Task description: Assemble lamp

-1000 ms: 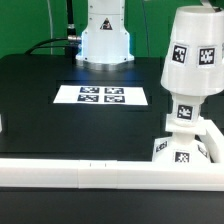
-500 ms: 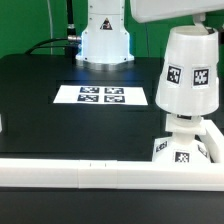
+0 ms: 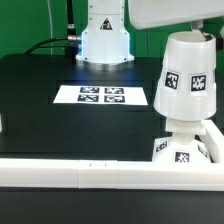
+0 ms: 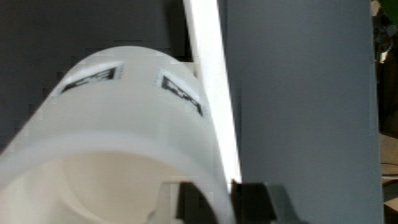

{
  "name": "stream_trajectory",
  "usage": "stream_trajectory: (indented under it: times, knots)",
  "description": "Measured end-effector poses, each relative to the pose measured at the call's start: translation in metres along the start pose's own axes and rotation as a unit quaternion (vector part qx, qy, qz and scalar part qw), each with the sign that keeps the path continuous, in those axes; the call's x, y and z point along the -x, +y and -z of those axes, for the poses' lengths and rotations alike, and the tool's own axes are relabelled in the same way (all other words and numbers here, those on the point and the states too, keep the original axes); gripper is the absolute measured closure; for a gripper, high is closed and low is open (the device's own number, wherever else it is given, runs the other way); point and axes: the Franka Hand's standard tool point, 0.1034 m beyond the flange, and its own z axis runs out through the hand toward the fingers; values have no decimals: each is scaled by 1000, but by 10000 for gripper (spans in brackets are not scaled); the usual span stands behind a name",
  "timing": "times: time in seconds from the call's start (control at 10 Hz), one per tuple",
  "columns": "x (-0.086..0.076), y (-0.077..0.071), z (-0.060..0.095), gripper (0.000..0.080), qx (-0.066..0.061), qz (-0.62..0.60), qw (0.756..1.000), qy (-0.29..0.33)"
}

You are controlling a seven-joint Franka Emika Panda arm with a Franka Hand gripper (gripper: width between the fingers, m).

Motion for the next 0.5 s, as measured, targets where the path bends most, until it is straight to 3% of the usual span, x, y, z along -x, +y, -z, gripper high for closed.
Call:
stream_trajectory:
  times: [0.2,0.4,0.5]
  knots:
    - [0,0,0,755,0,0,1000,0]
    - [-1,0,2,439,0,0,1000,1]
    - [0,0,4,439,-1,0,1000,2]
